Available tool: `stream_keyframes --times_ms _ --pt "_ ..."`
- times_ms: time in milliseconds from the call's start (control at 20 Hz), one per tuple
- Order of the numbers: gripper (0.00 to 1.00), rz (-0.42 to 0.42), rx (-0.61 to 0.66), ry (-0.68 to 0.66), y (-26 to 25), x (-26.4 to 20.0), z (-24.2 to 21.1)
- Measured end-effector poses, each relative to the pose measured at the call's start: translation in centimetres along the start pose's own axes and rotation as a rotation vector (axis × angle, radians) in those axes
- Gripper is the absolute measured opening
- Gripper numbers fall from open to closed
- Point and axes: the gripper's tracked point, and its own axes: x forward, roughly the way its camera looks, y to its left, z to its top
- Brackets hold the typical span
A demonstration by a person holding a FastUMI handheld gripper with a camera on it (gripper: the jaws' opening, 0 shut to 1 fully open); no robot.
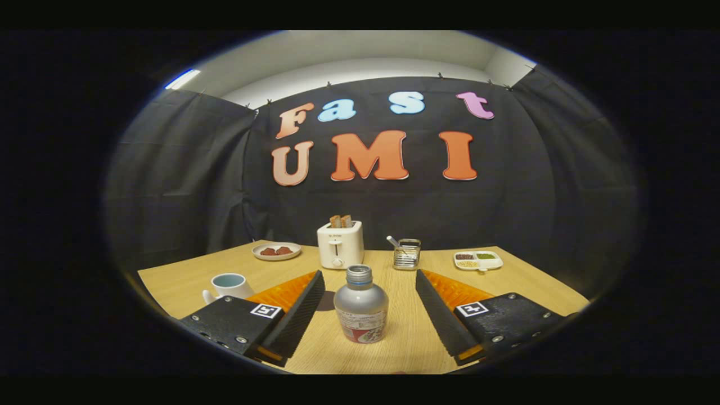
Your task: Take the bottle from table, then pour the juice into the cup, finally place the bottle on the coaster
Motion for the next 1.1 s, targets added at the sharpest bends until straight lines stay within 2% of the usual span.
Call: stream_keyframes --times_ms 500,950,1100 --pt "0.97 0.036 -0.019 0.103 0.9 2.2 -6.0" --pt "0.97 0.008 0.011 0.153 0.5 3.8 -9.5" --pt "0.91 0.015 0.025 0.154 0.9 4.2 -9.8"
